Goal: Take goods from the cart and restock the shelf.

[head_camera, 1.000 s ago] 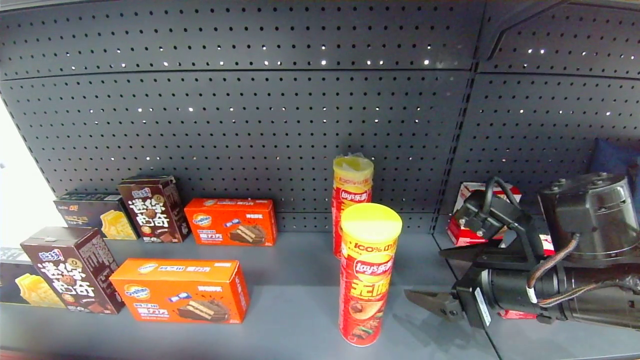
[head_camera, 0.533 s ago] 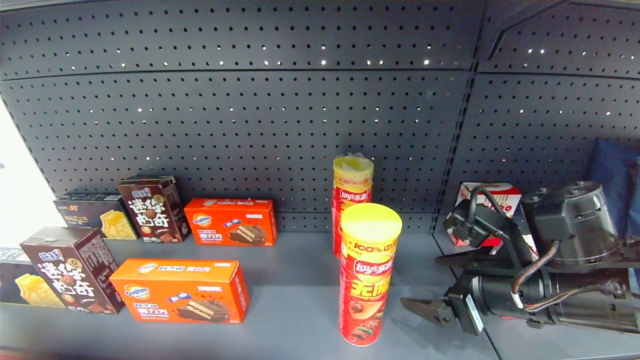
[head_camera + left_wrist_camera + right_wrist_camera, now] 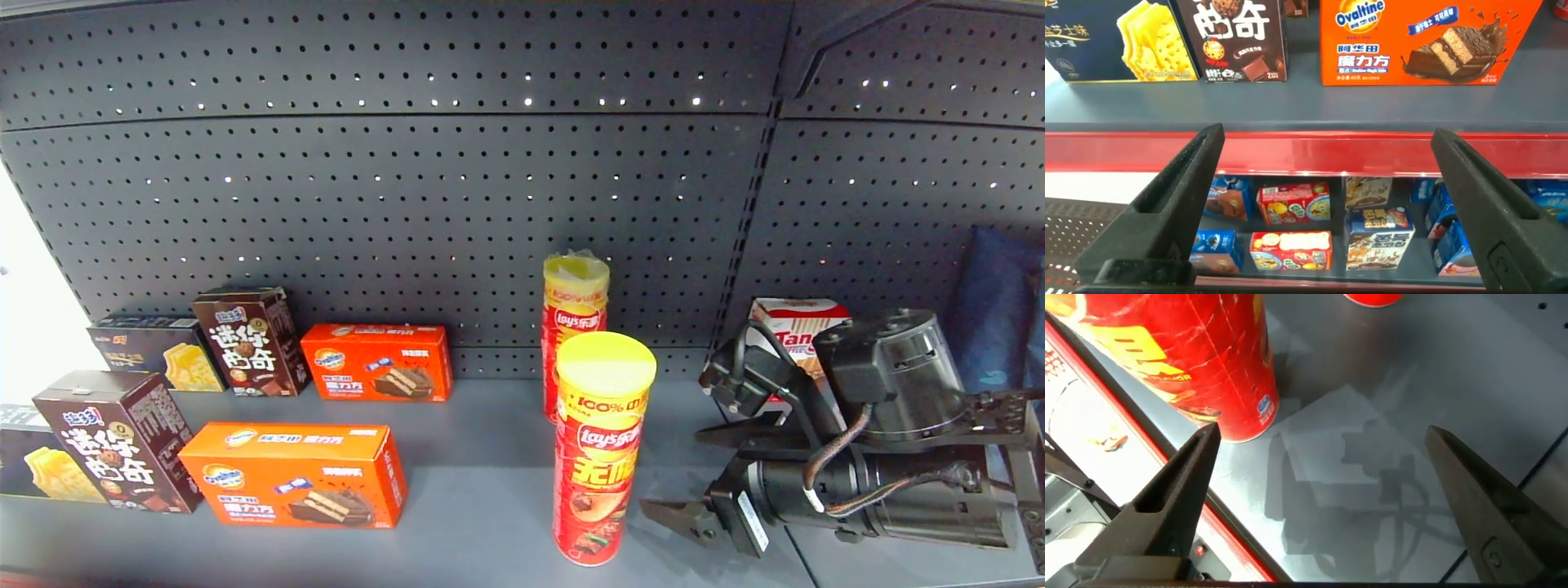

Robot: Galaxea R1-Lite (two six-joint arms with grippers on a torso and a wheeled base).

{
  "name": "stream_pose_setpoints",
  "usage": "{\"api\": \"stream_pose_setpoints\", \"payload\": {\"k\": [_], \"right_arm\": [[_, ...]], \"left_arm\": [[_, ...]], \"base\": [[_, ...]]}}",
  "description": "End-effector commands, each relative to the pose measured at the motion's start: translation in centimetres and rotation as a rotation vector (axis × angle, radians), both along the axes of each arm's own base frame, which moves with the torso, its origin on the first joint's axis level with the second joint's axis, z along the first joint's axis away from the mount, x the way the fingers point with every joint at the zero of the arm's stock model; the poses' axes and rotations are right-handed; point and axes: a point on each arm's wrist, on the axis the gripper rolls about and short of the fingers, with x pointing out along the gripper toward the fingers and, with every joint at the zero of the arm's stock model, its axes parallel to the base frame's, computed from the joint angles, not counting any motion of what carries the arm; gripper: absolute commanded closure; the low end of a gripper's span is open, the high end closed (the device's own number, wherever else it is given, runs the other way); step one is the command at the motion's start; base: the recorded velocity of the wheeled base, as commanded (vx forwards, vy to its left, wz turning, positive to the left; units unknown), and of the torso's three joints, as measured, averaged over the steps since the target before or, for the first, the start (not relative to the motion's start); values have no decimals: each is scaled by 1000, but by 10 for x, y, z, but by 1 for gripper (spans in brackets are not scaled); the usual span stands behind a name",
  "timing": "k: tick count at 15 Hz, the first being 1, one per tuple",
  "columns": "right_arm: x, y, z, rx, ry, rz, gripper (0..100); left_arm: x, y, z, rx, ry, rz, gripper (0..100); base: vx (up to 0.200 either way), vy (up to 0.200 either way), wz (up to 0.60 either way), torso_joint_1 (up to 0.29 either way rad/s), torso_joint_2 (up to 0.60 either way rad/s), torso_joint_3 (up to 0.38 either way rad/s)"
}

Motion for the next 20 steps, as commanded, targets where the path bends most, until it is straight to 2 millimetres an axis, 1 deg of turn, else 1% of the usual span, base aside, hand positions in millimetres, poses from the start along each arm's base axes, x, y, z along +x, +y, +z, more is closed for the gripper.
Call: {"api": "stream_pose_setpoints", "payload": {"k": [1,10,20], "right_arm": [[1,2,-2,-6,5,5,0],[8,7,-8,-15,12,6,0],[10,12,-13,-32,14,24,0]], "left_arm": [[0,0,0,0,4,1,0],[0,0,0,-27,5,3,0],[0,0,0,-27,3,5,0]], "base": [[0,0,0,0,0,0],[0,0,0,0,0,0],[0,0,0,0,0,0]]}}
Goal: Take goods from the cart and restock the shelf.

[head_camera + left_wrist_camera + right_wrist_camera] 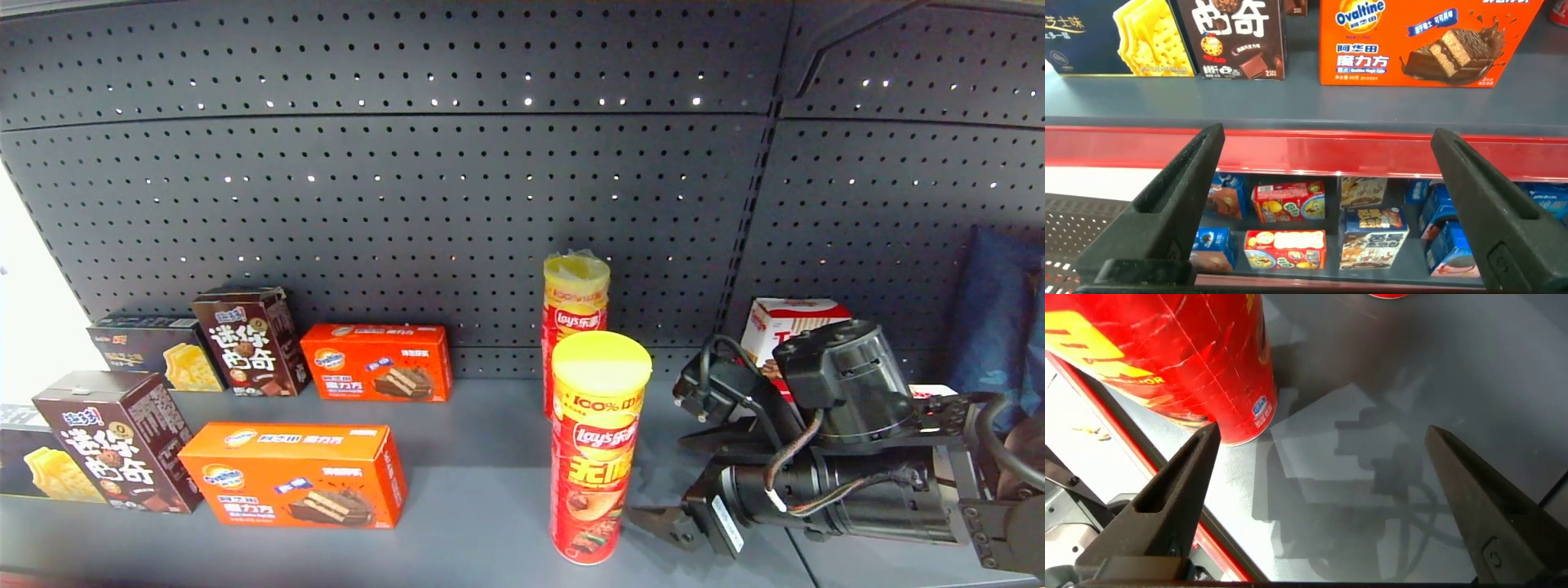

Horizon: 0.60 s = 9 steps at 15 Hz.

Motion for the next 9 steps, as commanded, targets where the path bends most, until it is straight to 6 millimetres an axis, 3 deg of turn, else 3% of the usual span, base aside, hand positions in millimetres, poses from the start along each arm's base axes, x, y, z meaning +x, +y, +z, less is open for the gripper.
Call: {"api": "stream_pose_setpoints", "payload": {"k": [1,9], "right_arm": [[0,1,0,0,0,3,0],[1,1,1,2,-7,-2,0]], "left_arm": [[0,0,0,0,1,-1,0],[0,0,0,0,1,1,0]], "base": [[0,0,0,0,0,0],[0,0,0,0,0,0]]}}
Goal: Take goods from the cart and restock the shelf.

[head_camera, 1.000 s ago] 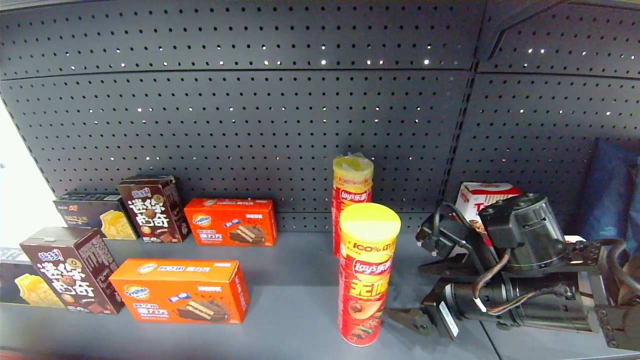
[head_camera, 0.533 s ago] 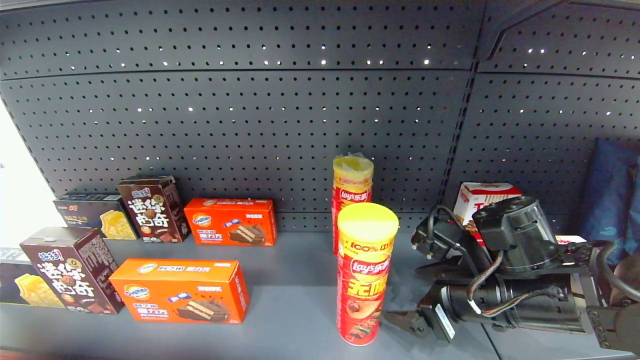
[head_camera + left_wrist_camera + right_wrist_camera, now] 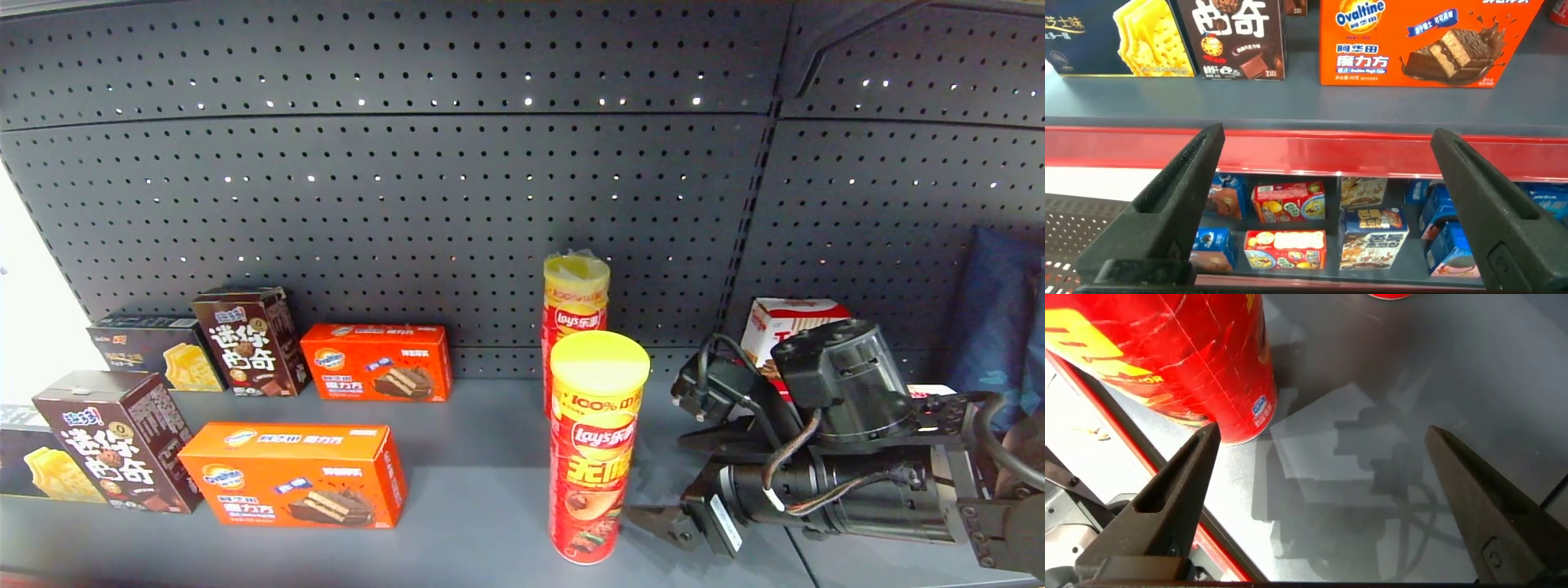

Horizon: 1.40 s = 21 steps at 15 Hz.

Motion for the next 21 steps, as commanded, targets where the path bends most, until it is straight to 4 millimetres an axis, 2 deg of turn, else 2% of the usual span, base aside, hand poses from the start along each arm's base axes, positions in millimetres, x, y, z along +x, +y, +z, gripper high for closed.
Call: {"api": "stream_pose_setpoints", "payload": {"k": [1,8,12,13,14,17,18,19,21], "right_arm": [[0,1,0,0,0,2,0],[1,2,-1,4,-6,4,0],[-16,-14,21,57,-68,-6,0],[-23,-22,30,81,-97,-12,0],[-34,-41,54,145,-179,-47,0],[-57,-83,91,226,-353,-219,0],[-62,-92,95,235,-382,-263,0],[-71,-112,105,262,-440,-372,0],[-82,-135,104,291,-473,-529,0]], "left_arm": [[0,0,0,0,2,-1,0],[0,0,0,-1,3,0,0],[0,0,0,-1,2,1,0],[0,0,0,-2,0,0,0],[0,0,0,-2,-1,0,0],[0,0,0,0,0,-1,0],[0,0,0,0,0,1,0],[0,0,0,-2,0,0,0],[0,0,0,-1,2,1,0]], "base": [[0,0,0,0,0,0],[0,0,0,0,0,0],[0,0,0,0,0,0],[0,0,0,0,0,0],[0,0,0,0,0,0],[0,0,0,0,0,0],[0,0,0,0,0,0],[0,0,0,0,0,0],[0,0,0,0,0,0]]}}
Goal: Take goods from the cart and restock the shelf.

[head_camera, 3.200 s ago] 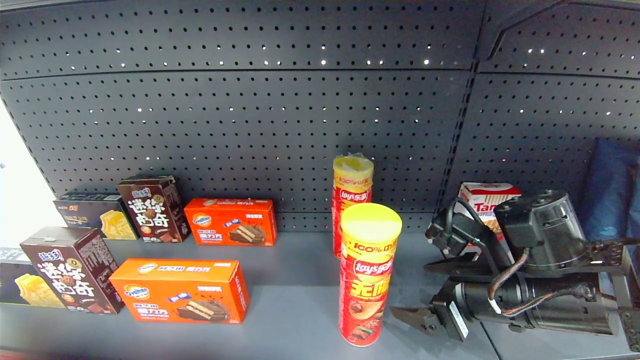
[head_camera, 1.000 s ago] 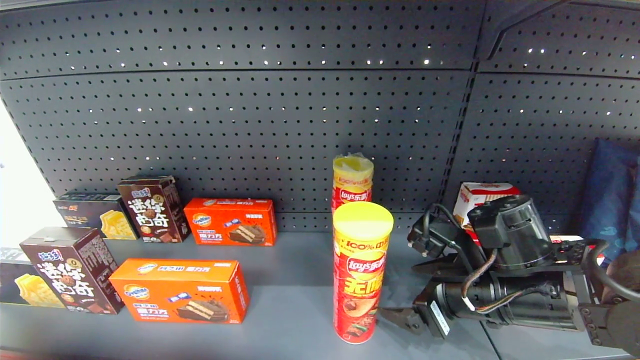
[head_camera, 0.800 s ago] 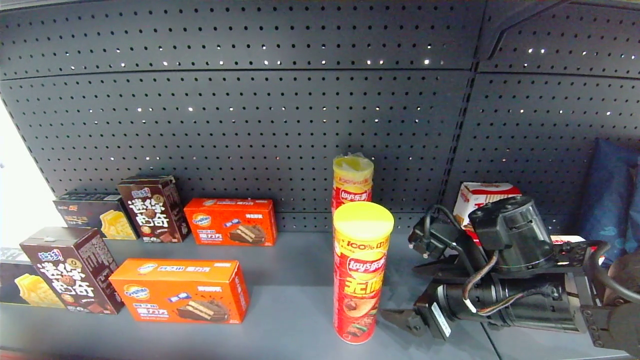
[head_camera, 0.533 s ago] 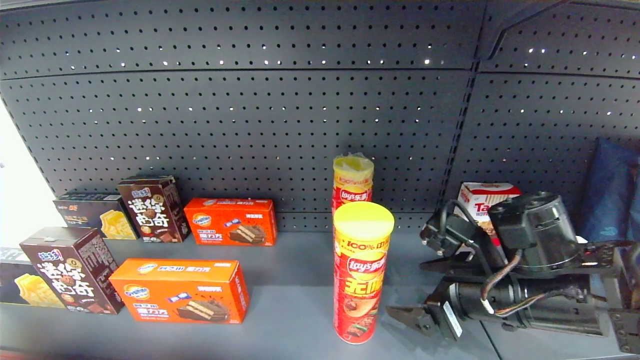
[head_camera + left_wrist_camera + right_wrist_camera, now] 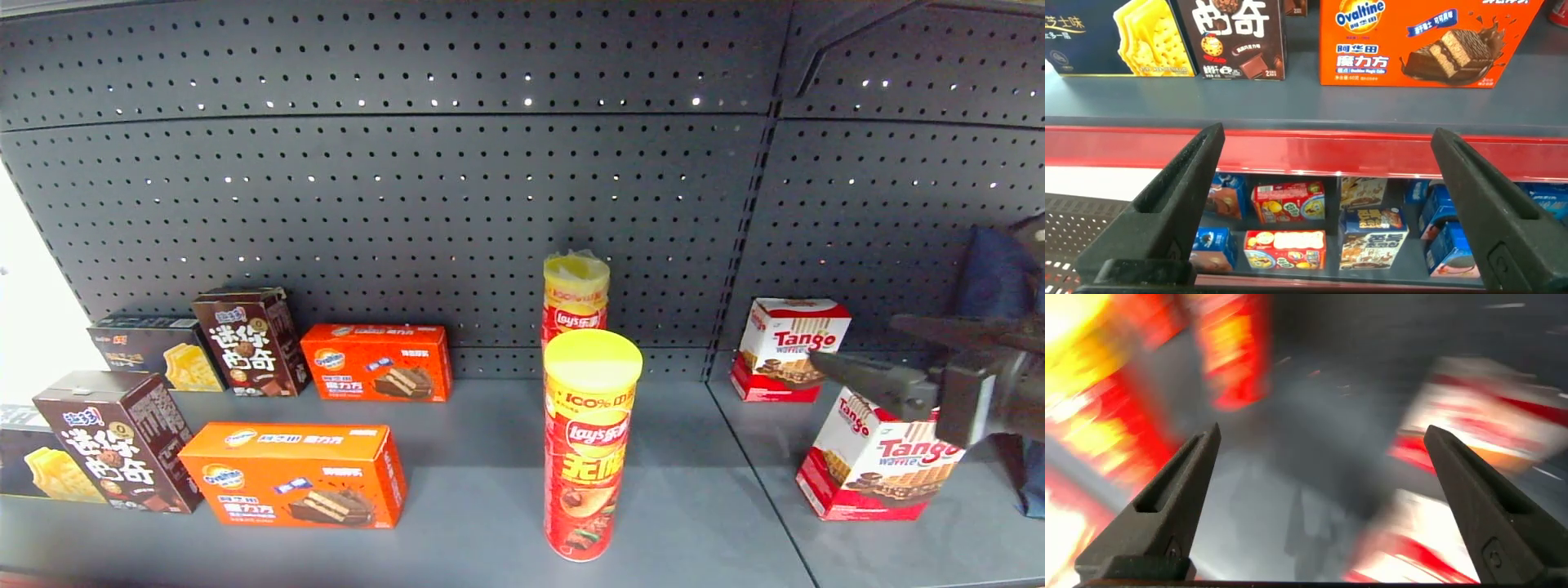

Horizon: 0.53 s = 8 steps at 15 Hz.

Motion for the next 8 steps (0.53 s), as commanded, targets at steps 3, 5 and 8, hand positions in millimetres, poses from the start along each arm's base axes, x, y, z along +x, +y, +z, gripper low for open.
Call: {"api": "stream_pose_setpoints", "payload": {"k": [3,5,8], "right_arm": [[-64,-53,-12,84,-130,-366,0],[-93,-63,-43,107,-138,-486,0],[-119,-73,-73,102,-166,-616,0]], "left_arm": [[0,0,0,-29,0,4,0],[0,0,0,-41,-1,3,0],[0,0,0,-41,-1,9,0]], "base": [[0,0,0,0,0,0],[0,0,0,0,0,0],[0,0,0,0,0,0]]}}
